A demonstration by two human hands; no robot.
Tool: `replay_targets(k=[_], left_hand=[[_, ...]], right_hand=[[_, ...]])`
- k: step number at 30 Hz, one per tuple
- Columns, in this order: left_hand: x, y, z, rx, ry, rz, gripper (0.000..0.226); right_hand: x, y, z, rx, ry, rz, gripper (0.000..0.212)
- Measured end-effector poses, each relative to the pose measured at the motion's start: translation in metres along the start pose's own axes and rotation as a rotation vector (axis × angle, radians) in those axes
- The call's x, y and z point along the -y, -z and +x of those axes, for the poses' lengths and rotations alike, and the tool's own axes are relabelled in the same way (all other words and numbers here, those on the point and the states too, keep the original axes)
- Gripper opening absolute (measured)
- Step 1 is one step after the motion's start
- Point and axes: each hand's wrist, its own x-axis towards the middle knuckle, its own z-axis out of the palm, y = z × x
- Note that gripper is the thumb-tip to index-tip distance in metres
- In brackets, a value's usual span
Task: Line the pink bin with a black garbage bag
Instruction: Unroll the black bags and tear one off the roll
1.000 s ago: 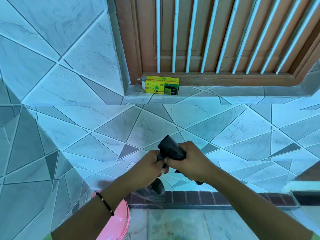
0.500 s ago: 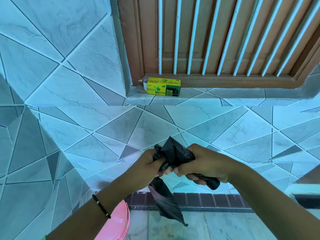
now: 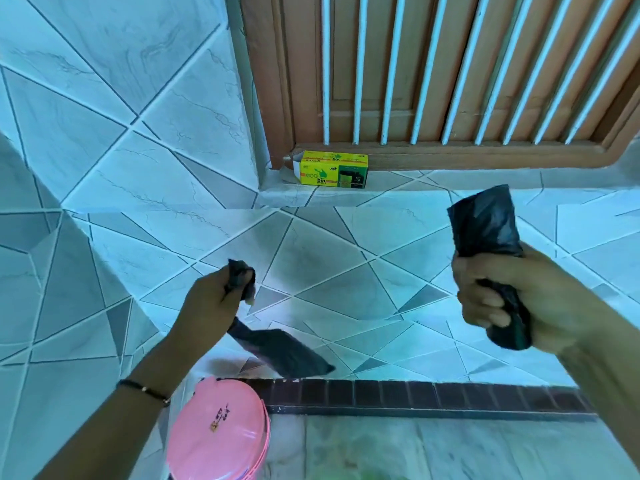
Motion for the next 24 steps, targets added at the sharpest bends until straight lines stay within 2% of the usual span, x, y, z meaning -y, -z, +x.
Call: replay_targets(k=[4,8,12,14,16,19,21,23,24], left_hand=[[-0.048,-0.023,0.001,0.014,0.088,-0.317,0.027],[-0.067,-0.037,-0.005,0.026,0.180,-0.626,0.019],[-0.071,-0.043,-0.008,0.038,0.237,-0.839,0.008],[-0.069,-0.045,-0.008,0.025,0.211,-0.811,0.009],[-0.066,-0.047,-0.005,-0.013,0.161,-0.687,0.019],[-0.064,-0.050,-0.006,-0.043,0.012,-0.301,0.040],[-0.063,-0.056,-0.012,0.022,-0.089,-0.121,0.050],[-0.062,-0.065,-0.020,0.178,-0.095,-0.149,0.052],[-0.065,-0.069,-0.024,0.274,-0.064,-0.230,0.051]], right_hand=[[-0.017,-0.029,0.014,0.012,-0.007,0.026,0.010],[-0.039,-0.054,0.029,-0.063,0.018,0.024,0.030],[-0.046,-0.062,0.039,-0.100,0.019,0.098,0.039],[-0.048,-0.063,0.042,-0.084,-0.015,0.156,0.046],[-0.049,-0.064,0.046,-0.056,-0.068,0.263,0.038],[-0.049,-0.064,0.051,-0.117,-0.112,0.452,0.032],[-0.051,-0.065,0.055,-0.211,-0.078,0.483,0.021],[-0.054,-0.067,0.060,-0.262,-0.003,0.492,0.019],[-0.056,-0.068,0.062,-0.264,0.034,0.508,0.024]])
